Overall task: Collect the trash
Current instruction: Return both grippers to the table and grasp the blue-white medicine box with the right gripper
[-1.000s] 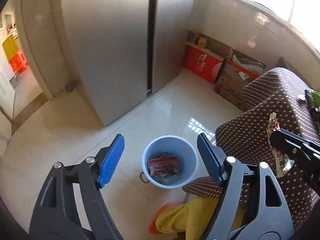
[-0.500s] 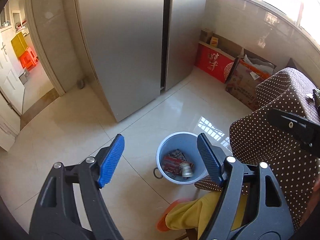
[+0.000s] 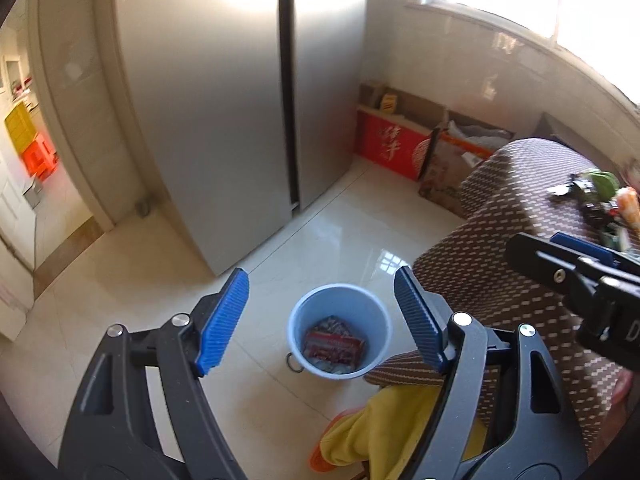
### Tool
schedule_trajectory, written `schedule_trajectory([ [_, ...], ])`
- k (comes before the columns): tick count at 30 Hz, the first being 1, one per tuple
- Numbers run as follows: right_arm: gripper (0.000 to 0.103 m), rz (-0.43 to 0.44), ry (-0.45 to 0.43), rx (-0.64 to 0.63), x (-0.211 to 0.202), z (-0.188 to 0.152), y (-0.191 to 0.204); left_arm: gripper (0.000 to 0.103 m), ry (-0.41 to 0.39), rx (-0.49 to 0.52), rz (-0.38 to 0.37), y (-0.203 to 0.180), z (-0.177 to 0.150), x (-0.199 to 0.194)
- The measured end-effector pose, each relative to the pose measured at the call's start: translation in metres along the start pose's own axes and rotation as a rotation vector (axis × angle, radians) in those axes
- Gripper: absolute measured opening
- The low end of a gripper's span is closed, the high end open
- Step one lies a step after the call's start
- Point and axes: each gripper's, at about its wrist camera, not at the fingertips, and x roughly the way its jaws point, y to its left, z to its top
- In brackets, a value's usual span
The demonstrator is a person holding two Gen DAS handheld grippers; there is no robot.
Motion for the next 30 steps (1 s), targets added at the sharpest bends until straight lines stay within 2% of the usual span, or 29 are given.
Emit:
schedule_trajectory([
  [4,0.063,-0.016,-0.043,0.041,-0.027,-0.004,-0.025,0.074,-0.02,0.042,-0.037,-0.024,0.003,-0.013],
  [12,0.063,-0.111,-0.113,0.155,-0.076,-0.019,-0.094,0.074,-0.041,0.133,-0.133,-0.087,0.007,-0.031],
  [15,0.065,-0.162,-0.143,0.214,-0.095,-0.029,-0.124,0.074,-0.048,0.168,-0.173,-0.111,0.006,-0.036],
  [17,0.07,-0.206,-0.162,0.249,-0.107,-0.038,-0.145,0.076,-0.05,0.188,-0.198,-0.126,0.005,-0.039],
  [21,0.07,-0.315,-0.202,0.304,-0.135,-0.059,-0.18,0.08,-0.038,0.231,-0.243,-0.157,-0.001,-0.044],
  [23,0.076,-0.369,-0.227,0.338,-0.15,-0.069,-0.2,0.08,-0.031,0.255,-0.262,-0.174,-0.004,-0.045],
  [27,0.078,-0.477,-0.242,0.4,-0.171,-0.084,-0.241,0.08,-0.022,0.284,-0.302,-0.203,-0.008,-0.046],
  [30,0.083,-0.5,-0.237,0.446,-0.177,-0.094,-0.264,0.081,-0.016,0.3,-0.33,-0.219,-0.009,-0.045],
])
